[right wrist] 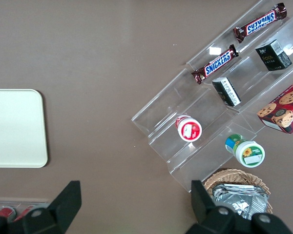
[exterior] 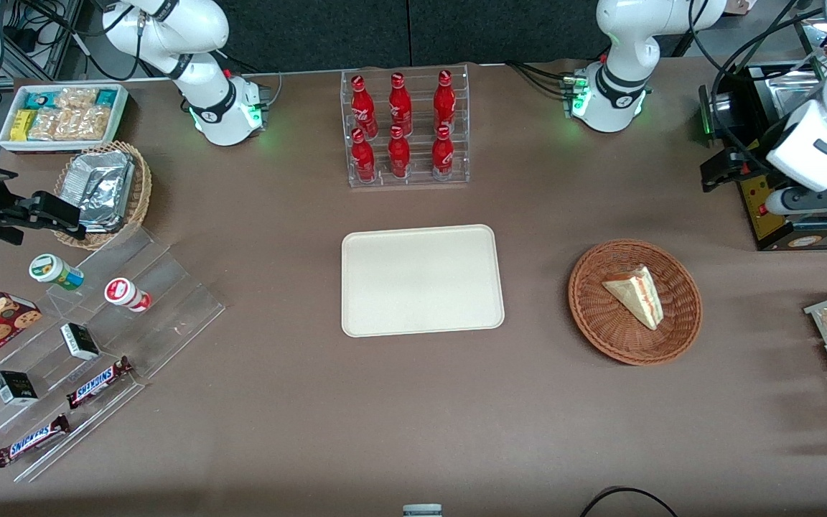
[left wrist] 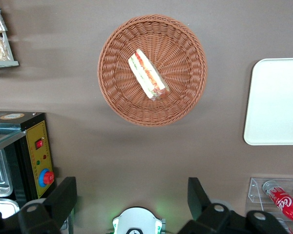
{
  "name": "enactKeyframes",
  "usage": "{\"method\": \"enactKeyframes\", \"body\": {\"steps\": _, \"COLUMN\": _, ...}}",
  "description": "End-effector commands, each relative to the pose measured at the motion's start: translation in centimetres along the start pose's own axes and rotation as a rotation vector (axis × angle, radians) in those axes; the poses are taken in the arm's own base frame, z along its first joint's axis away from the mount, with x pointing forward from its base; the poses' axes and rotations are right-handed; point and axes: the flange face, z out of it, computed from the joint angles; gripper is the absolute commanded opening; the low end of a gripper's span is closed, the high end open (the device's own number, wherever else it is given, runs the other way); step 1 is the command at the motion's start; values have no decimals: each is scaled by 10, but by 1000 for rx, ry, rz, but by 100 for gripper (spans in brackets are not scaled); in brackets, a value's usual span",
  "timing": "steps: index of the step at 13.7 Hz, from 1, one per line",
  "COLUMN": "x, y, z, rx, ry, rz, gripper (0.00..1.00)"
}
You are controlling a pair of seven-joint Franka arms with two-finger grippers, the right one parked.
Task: Place sandwich from basket to tray
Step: 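Move the left gripper over the wicker basket above the wrapped sandwich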
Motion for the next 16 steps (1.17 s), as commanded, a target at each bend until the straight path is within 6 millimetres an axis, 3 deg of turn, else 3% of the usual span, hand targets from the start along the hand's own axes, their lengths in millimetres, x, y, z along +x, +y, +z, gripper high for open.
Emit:
{"method": "enactKeyframes", "body": {"steps": 1, "x": -4, "y": -6, "z": -4, "rx": -2, "ry": -13, "rz": 5, "gripper": 100}}
{"method": "enactKeyframes", "body": {"steps": 4, "x": -2, "y": -4, "z": 2, "rx": -1, "ry": -19, "rz": 4, "gripper": 100}}
{"method": "enactKeyframes", "body": {"steps": 6, "x": 3, "y": -8, "z": 23, "rx": -11, "ry": -31, "rz": -4, "gripper": 100}}
{"method": "enactKeyframes", "body": {"steps": 16, "x": 32, "y": 2, "z": 154, "rx": -24, "ry": 71, "rz": -340, "gripper": 100}}
